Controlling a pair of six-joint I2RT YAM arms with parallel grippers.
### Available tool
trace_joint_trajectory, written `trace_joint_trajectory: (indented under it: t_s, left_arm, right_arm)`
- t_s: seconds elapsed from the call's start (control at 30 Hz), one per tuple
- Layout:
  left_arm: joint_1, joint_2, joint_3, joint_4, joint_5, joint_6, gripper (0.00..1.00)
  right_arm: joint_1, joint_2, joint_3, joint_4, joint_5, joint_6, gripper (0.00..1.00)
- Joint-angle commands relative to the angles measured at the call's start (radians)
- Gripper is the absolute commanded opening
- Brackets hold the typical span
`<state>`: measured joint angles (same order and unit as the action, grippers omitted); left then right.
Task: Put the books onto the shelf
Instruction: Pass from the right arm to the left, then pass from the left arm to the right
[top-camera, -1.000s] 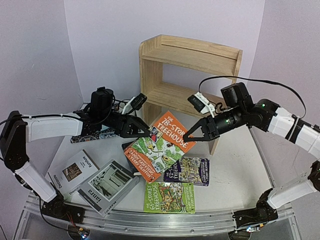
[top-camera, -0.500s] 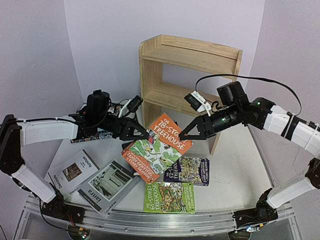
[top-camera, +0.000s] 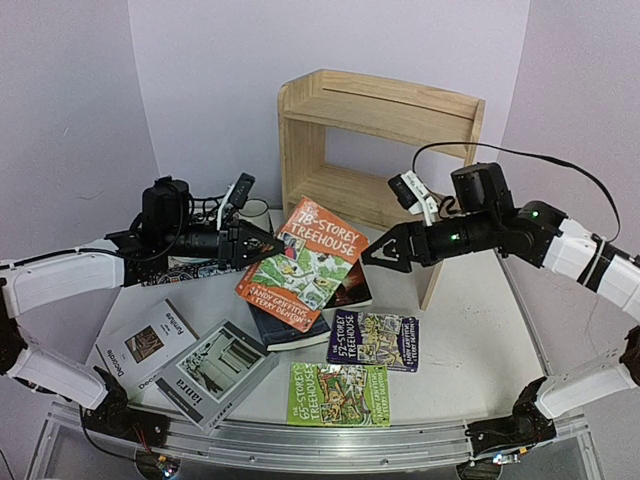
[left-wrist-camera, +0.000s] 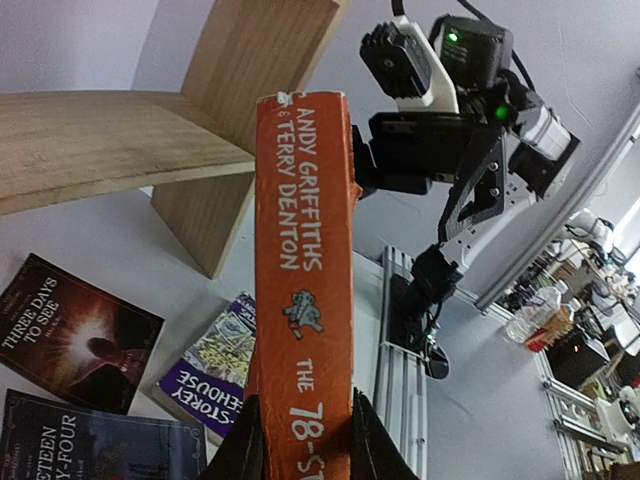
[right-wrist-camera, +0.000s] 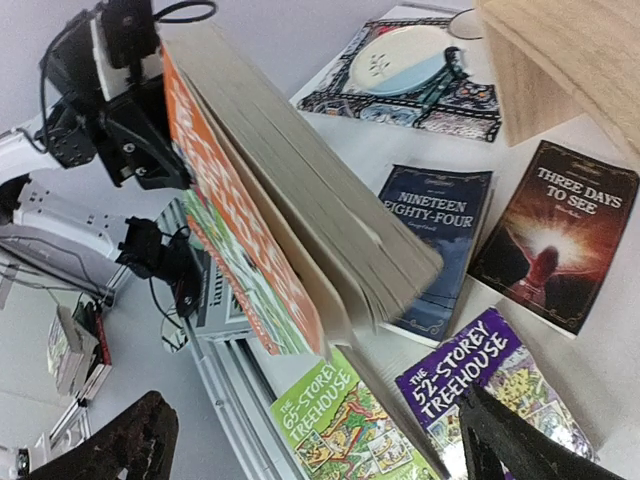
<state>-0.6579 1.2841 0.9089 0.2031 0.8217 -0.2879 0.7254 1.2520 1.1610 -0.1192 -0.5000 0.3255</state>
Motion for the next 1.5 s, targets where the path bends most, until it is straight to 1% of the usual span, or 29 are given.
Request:
trace_joint_trajectory:
  t_s: [0.0, 0.1, 0.17, 0.3, 0.37, 0.43, 0.6, 0.73, 0.83, 0.93, 1.17, 1.37, 1.47]
  left_arm:
    - [0.002, -0.081, 0.028, 0.068, -0.209, -0.054, 0.0]
    - [0.008, -0.098, 0.039, 0.068, -0.305, -0.123, 0.0]
    - [0.008, -0.108, 0.053, 0.068, -0.321, -0.148, 0.0]
    - [0.009, -0.125, 0.071, 0.068, -0.345, -0.175, 0.0]
    - [0.009, -0.136, 0.075, 0.068, -0.372, -0.19, 0.0]
    - [0.008, -0.148, 0.078, 0.069, -0.408, -0.205, 0.0]
    - [0.009, -0.173, 0.076, 0.068, -0.503, -0.234, 0.0]
    - [0.008, -0.192, 0.064, 0.068, -0.542, -0.239, 0.0]
    - [0.008, -0.197, 0.061, 0.068, -0.54, -0.243, 0.0]
    - [0.007, -0.197, 0.058, 0.067, -0.533, -0.248, 0.0]
    - [0.008, -0.219, 0.039, 0.068, -0.553, -0.244, 0.0]
    - [0.008, -0.241, 0.031, 0.067, -0.545, -0.247, 0.0]
    - [0.007, -0.247, 0.027, 0.067, -0.519, -0.263, 0.0]
  right_arm:
    - [0.002, -0.115, -0.117, 0.192, 0.164, 0.096, 0.98]
    - [0.002, -0.169, -0.176, 0.26, 0.215, 0.124, 0.98]
    - [0.002, -0.188, -0.193, 0.277, 0.227, 0.132, 0.98]
    - [0.002, -0.189, -0.202, 0.298, 0.198, 0.159, 0.98]
    - [0.004, -0.177, -0.201, 0.326, 0.152, 0.189, 0.98]
    - [0.029, -0.16, -0.201, 0.36, 0.142, 0.213, 0.98]
    - [0.175, -0.123, -0.181, 0.351, 0.328, 0.186, 0.98]
    - [0.24, -0.072, -0.159, 0.348, 0.444, 0.195, 0.98]
    - [0.285, -0.022, -0.132, 0.353, 0.49, 0.201, 0.98]
    - [0.319, 0.028, -0.106, 0.368, 0.5, 0.201, 0.98]
    - [0.336, 0.105, -0.061, 0.384, 0.577, 0.211, 0.98]
    - [0.337, 0.181, -0.009, 0.389, 0.561, 0.227, 0.98]
    - [0.336, 0.2, 0.001, 0.419, 0.548, 0.234, 0.98]
